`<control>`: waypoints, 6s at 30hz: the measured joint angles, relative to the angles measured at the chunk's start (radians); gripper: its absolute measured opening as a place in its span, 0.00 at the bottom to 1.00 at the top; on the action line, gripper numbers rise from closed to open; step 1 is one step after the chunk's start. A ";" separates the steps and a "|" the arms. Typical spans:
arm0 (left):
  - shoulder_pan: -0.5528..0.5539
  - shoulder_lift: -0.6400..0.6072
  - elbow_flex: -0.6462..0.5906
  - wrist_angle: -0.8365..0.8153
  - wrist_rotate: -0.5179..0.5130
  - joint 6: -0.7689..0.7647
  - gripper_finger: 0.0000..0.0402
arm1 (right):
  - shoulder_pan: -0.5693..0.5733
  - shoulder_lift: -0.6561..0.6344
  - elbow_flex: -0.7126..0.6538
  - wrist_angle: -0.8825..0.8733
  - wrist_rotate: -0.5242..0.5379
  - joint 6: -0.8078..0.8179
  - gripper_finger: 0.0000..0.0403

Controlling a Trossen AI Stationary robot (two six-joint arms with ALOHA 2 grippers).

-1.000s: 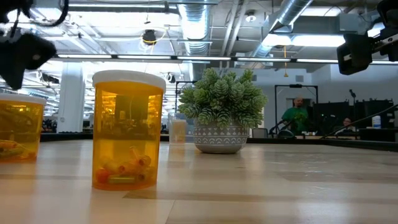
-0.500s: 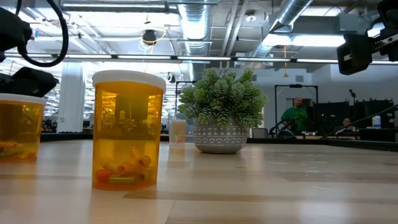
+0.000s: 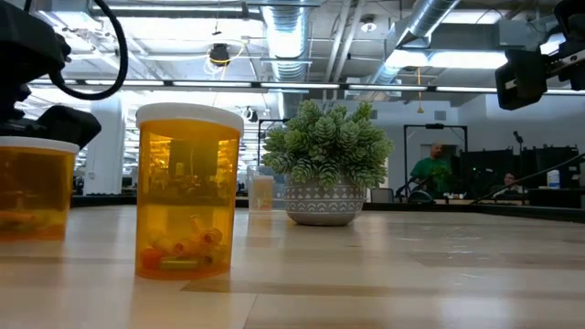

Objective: Pick and place pill bottles into a basket
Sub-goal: Put the top orange pill bottle into the transparent bin, then put the orange pill bottle into the transparent bin

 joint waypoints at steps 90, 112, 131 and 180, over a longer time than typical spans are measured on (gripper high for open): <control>1.193 0.432 0.898 -0.244 0.295 0.351 0.46 | 0.000 -0.001 0.000 0.000 0.000 0.000 0.65; 1.151 0.551 0.897 -0.209 0.298 0.312 0.46 | 0.000 -0.001 0.000 0.000 -0.001 0.000 0.65; 1.153 0.551 0.897 -0.212 0.272 0.364 0.51 | 0.000 -0.001 0.000 0.000 -0.001 0.000 0.65; 1.071 0.271 1.048 -0.617 0.515 0.647 0.59 | 0.000 -0.001 0.000 0.000 0.000 0.000 0.65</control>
